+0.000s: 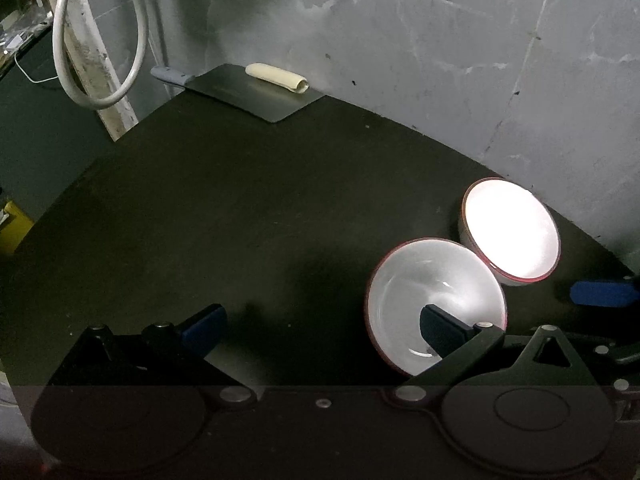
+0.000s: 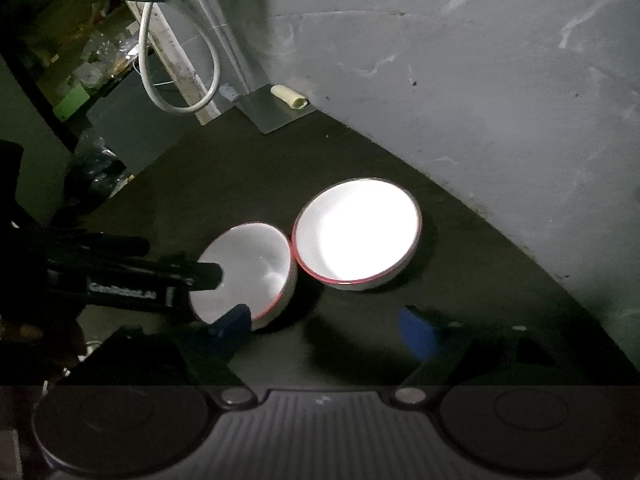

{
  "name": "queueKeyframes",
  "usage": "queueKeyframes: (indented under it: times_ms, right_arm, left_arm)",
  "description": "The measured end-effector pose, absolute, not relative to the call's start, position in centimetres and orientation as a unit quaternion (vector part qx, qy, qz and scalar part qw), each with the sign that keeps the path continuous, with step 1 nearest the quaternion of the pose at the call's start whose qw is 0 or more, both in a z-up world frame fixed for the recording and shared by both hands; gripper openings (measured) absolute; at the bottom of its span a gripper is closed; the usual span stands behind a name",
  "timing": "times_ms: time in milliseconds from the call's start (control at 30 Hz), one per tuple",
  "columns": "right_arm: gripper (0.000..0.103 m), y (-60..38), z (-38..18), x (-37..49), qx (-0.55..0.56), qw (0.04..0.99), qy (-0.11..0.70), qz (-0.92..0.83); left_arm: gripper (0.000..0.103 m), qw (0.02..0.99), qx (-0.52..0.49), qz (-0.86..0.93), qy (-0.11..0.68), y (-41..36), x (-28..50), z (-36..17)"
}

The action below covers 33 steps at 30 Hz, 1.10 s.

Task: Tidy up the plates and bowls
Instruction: 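Move both grippers to the rim of a red-rimmed white bowl, then close both grippers on the white bowl rim and lift it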

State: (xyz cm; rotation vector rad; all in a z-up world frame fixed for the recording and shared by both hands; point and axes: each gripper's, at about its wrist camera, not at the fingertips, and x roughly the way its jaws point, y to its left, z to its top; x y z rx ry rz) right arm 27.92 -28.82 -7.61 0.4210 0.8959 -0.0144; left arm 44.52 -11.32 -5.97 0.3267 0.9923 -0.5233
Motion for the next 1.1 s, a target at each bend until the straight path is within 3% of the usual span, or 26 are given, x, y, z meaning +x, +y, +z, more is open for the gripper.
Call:
queueKeyframes:
  times_ms: [233,400,467,500,567,667,767,833,1100]
  right_arm:
    - [0.072,-28.5,-8.0,29.2,0.218,0.877,0.428,0.008]
    - [0.058,-28.1,-8.3,29.8,0.222,0.874,0.432,0.017]
    - [0.051,-27.9,-8.4,29.8,0.227,0.872,0.433,0.020]
    - [0.042,-27.8,-8.5,29.9,0.230,0.871,0.434,0.021]
    - [0.032,-27.7,-8.7,29.9,0.235,0.870,0.433,0.025]
    - [0.022,-27.6,-8.7,30.2,0.241,0.869,0.431,0.032]
    - [0.020,-27.7,-8.7,30.6,0.243,0.868,0.431,0.031]
    - [0.019,-27.9,-8.8,30.7,0.249,0.867,0.431,0.031]
    - [0.017,-27.7,-8.7,30.2,0.249,0.865,0.434,0.041]
  left_arm:
    - [0.099,0.831,0.156,-0.233,0.480,-11.5,44.9,-6.4]
    - [0.087,0.831,0.141,-0.228,0.488,-11.3,45.0,-6.4]
    - [0.070,0.828,0.124,-0.236,0.493,-11.1,45.0,-6.4]
    - [0.065,0.826,0.111,-0.243,0.496,-10.9,45.1,-6.4]
    - [0.044,0.824,0.088,-0.251,0.500,-10.7,45.0,-6.5]
    - [0.029,0.823,0.079,-0.257,0.500,-10.8,44.7,-6.8]
    - [0.014,0.818,0.066,-0.269,0.504,-10.9,44.5,-6.8]
    - [0.010,0.815,0.058,-0.274,0.507,-10.9,44.5,-6.9]
    - [0.009,0.815,0.039,-0.267,0.512,-10.0,43.3,-6.7]
